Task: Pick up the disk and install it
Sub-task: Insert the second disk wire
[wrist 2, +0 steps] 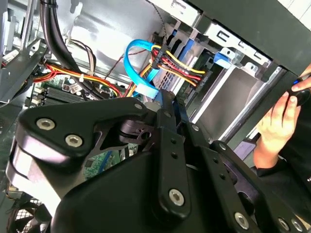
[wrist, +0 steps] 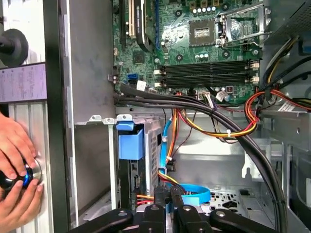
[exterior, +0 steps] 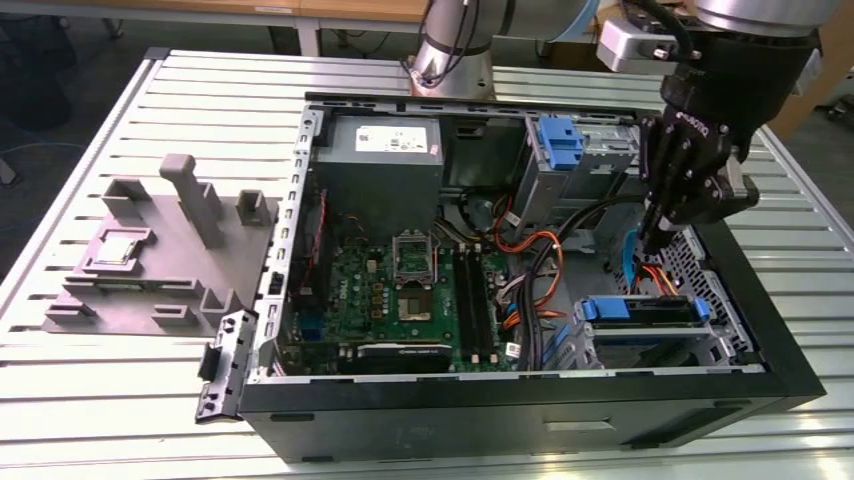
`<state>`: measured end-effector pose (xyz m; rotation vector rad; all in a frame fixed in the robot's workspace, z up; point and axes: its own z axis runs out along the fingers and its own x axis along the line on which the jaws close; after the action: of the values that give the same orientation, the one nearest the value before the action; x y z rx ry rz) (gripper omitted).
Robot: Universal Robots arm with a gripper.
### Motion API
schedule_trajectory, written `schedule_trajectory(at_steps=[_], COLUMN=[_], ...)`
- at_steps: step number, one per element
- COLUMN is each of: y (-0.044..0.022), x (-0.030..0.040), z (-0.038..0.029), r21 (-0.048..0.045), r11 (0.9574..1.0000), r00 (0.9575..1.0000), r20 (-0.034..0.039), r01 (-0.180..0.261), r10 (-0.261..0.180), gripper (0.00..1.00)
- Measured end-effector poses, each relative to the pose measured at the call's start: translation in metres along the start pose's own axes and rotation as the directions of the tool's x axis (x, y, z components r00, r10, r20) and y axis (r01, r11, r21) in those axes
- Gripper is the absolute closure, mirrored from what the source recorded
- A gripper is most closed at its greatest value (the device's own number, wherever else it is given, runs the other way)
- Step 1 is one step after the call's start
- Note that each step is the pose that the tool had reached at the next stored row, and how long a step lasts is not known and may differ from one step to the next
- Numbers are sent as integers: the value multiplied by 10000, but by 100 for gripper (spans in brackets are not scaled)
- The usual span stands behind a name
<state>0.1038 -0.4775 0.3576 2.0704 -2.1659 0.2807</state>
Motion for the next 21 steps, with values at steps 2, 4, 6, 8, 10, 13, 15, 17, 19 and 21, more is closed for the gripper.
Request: schedule_trajectory(at_steps=[2,4,6,8,10,13,15,17,19,21], y=[0,0,5,19,40,78,102,122,130,131], x=[27,65,102,117,124,129,133,142,161,185], z=[14,32,47,57,66,82,94,106,119,131], r21=[32,69,115,179,264,434,534,619,680,709], r11=[10000,10000,9999,9998,9996,9991,9986,9981,9977,9975], r00=[10000,9999,9999,9999,9999,9999,9999,9999,9999,9997], r20=[80,114,118,122,126,132,138,140,156,236], r01=[-4,-6,-1,19,20,-9,-22,-31,-31,-36], r10=[4,6,0,-22,-23,4,15,22,20,20], gripper=[84,84,84,84,84,84,84,84,84,84])
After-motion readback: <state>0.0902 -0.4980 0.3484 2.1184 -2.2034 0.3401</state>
